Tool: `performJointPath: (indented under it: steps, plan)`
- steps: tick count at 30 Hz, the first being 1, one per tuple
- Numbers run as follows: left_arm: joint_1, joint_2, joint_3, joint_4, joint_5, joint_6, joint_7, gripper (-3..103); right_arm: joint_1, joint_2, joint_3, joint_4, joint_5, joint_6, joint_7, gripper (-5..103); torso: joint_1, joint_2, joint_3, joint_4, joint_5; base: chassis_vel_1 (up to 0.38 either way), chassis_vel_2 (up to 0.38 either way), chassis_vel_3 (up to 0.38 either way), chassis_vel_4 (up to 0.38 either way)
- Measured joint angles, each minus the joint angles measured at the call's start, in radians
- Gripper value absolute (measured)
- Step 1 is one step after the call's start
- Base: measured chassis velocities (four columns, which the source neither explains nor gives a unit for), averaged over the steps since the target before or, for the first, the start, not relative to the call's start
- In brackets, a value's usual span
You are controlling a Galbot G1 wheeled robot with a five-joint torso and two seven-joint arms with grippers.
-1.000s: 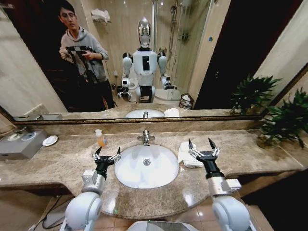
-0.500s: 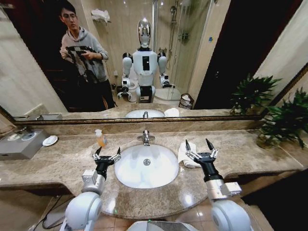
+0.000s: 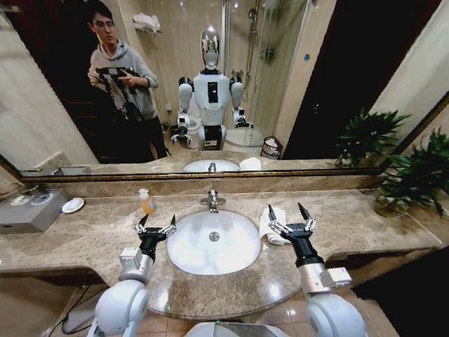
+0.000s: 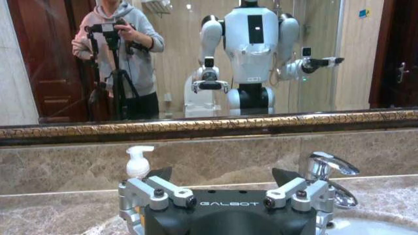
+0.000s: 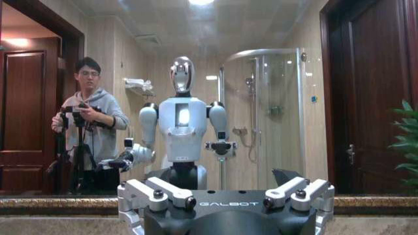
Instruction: Pick up the towel from the sink counter and wipe the mirror surface.
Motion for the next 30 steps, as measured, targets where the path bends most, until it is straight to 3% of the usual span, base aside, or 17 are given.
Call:
performJointPath:
  steps: [15,30]
  plan:
    - [0.000,0.000,0.000,0.000,0.000,0.000,0.000,100,0.001,-0.001,0.000,-0.001,0.001,-0.001,0.000,100,0.000,0.000,0.000,0.0000,-0.0002,-0.020,-0.011,0.024,0.020]
    - [0.000,0.000,0.000,0.000,0.000,0.000,0.000,100,0.001,-0.001,0.001,-0.002,0.002,-0.001,0.001,100,0.000,0.000,0.000,-0.0005,0.0003,-0.196,-0.175,0.172,0.174]
